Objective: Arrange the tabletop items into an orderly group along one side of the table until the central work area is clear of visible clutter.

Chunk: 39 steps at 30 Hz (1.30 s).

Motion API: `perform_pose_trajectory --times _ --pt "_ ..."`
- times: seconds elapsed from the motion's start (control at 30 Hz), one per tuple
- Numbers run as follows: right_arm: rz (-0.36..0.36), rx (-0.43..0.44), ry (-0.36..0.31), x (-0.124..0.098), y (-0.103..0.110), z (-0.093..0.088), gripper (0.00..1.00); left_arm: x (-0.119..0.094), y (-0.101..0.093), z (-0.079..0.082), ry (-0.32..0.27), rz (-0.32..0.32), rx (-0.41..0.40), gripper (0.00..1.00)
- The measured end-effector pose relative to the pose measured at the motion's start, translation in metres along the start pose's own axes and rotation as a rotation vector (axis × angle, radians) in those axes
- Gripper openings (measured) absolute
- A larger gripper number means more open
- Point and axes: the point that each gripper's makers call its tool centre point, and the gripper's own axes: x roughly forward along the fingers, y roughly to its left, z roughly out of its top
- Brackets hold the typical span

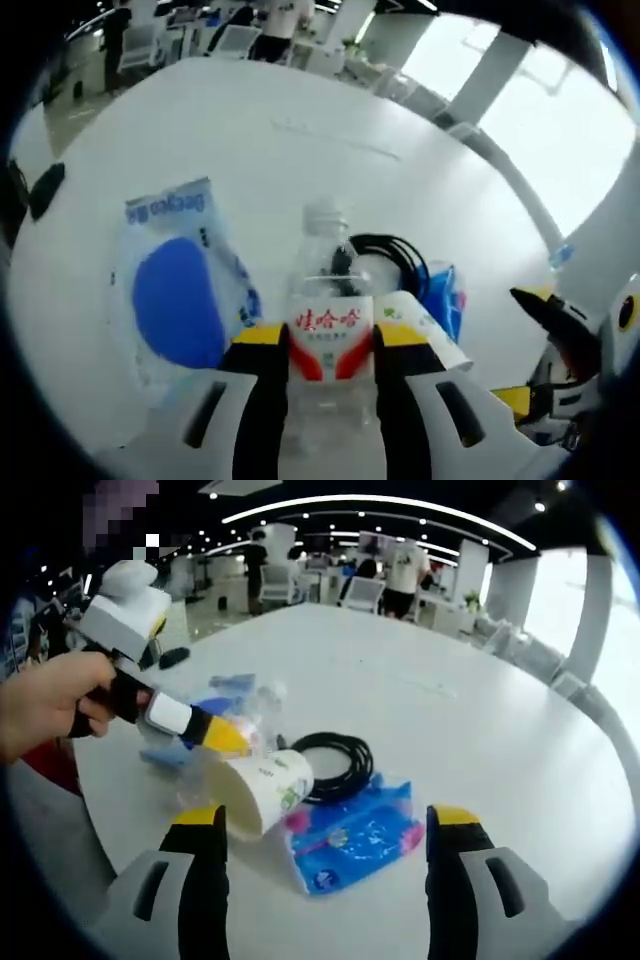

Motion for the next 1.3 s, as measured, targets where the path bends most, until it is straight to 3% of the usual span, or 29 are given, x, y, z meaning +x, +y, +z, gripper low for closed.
perform_pose_trajectory --times 0.13,0.2,0.23,0.27,0.33,0.37,0.4,0.47,0.6,0.77,1.1,1.3 --pt "-0.001 -0.004 0.003 0.000 0.000 0.000 0.80 -0.006 -0.005 0.024 -0.129 -0.028 0.063 0.28" --pt "-0.001 -0.005 0.004 0.000 0.000 -0.001 0.80 -0.016 -0.003 0.040 -0.212 -0.018 0.120 0.02" --pt "-0.001 -0.005 0.004 0.000 0.000 -0.001 0.80 -0.025 -0.012 0.061 -0.288 -0.029 0.032 0.00" --pt "-0.001 -0.005 0.006 0.000 0.000 -0.002 0.80 -0.026 -0.021 0.064 -0.295 -0.106 0.119 0.00" --pt "0.015 0.007 0.002 0.000 0.002 -0.001 0.81 -0.018 -0.008 0.045 -0.159 -0.011 0.171 0.00" --pt "0.021 0.036 -0.023 -0.001 0.003 0.004 0.81 -0.019 -0.015 0.062 -0.296 -0.064 0.130 0.00" --pt "0.017 0.042 -0.026 -0.002 0.000 0.004 0.81 -0.018 -0.017 0.056 -0.278 -0.076 0.102 0.00" --pt "0.008 0.065 -0.035 -0.004 -0.005 0.004 0.80 -0.014 -0.010 0.044 -0.204 -0.028 0.144 0.00" --pt "0.009 0.095 -0.028 -0.003 -0.006 0.001 0.81 -0.008 -0.003 0.033 -0.167 -0.026 0.093 0.00" --pt "0.023 0.068 -0.027 -0.002 0.001 0.002 0.81 -0.007 -0.003 0.026 -0.162 -0.038 0.072 0.00" --pt "0.039 0.037 -0.012 0.002 0.007 0.000 0.82 -0.008 0.000 0.029 -0.153 -0.048 0.072 0.00" --pt "0.050 0.041 -0.022 0.002 0.010 0.003 0.82 -0.008 0.004 0.028 -0.148 -0.041 0.065 0.10"
